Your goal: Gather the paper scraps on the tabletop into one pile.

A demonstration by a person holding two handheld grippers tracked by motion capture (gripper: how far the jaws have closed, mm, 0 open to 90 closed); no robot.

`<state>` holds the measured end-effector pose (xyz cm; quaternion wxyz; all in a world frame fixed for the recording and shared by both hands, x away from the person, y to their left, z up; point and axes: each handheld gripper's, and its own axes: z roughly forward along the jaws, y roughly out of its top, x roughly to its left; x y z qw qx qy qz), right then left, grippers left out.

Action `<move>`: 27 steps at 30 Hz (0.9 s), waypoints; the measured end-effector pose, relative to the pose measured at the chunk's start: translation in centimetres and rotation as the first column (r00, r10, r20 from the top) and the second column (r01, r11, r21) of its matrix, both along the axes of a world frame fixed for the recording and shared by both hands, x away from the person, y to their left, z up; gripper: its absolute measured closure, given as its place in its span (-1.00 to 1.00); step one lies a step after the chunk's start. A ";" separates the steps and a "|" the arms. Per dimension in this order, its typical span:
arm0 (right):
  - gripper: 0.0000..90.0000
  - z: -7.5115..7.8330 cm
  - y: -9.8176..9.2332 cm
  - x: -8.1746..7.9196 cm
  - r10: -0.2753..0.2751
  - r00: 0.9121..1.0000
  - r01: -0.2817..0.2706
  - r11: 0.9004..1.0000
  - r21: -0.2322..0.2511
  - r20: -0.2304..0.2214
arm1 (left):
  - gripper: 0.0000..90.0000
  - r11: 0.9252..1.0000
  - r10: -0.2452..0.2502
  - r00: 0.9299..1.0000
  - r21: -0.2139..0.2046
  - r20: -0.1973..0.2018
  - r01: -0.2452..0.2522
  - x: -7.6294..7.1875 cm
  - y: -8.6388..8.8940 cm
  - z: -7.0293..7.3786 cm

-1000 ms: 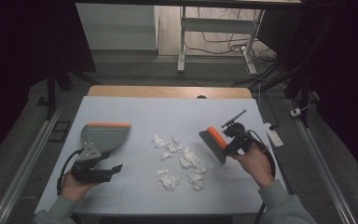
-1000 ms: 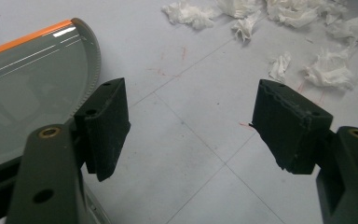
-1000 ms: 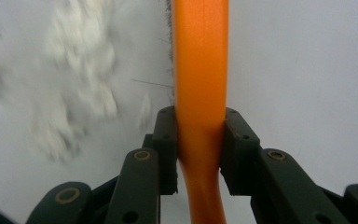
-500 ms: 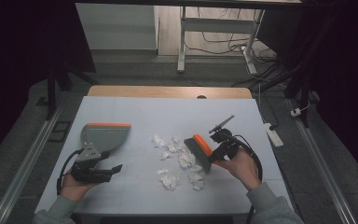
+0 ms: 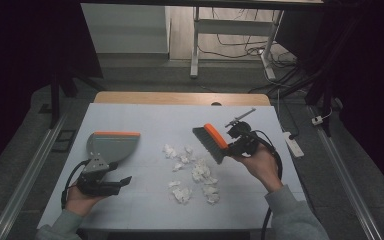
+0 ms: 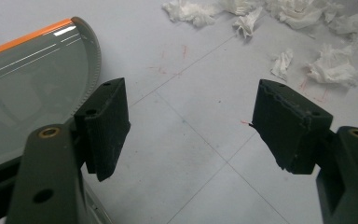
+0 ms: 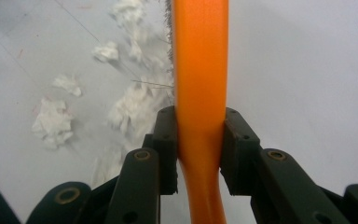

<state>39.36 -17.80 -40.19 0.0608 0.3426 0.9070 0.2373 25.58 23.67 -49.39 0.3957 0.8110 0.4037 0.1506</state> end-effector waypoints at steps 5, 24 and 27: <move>0.56 -0.1 2.9 1.3 0.071 0.997 -0.070 0.997 -0.023 0.028 | -0.37 1.000 -0.001 1.000 0.002 -0.002 0.001 0.0 0.1 -0.1; 0.56 -3.4 12.4 9.2 0.445 0.894 -0.401 0.852 -0.338 0.061 | -0.37 1.000 0.006 1.000 0.005 -0.016 -0.006 0.1 0.4 -0.5; 0.56 -3.8 13.7 9.6 0.493 0.868 -0.435 0.811 -0.391 0.055 | -0.37 1.000 0.010 1.000 0.001 -0.016 -0.010 0.0 0.4 -0.5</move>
